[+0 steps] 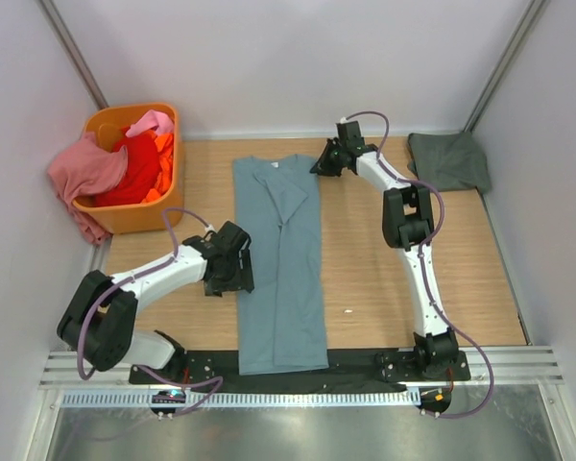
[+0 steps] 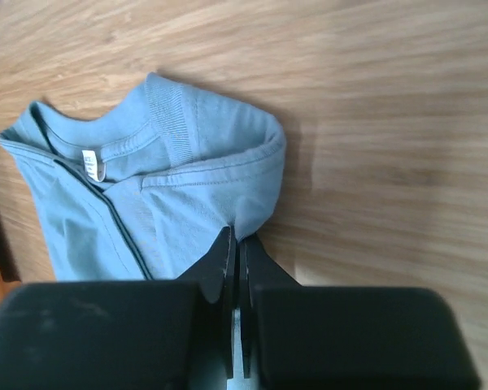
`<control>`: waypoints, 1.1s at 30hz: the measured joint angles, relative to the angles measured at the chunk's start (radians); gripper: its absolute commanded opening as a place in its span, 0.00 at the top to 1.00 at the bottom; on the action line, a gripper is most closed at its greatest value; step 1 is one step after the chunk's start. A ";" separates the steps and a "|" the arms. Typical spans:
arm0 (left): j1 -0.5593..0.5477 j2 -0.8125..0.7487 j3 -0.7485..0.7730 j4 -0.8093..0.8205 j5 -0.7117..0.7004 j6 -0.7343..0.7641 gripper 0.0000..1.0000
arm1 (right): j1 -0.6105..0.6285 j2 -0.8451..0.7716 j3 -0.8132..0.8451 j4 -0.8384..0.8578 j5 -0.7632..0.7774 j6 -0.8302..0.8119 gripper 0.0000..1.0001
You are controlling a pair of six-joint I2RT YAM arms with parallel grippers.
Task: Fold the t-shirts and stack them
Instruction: Fold the tshirt
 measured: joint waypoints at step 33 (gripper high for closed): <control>-0.072 -0.187 -0.060 -0.005 -0.016 -0.047 0.34 | -0.064 -0.515 -0.521 -0.002 0.301 -0.079 0.30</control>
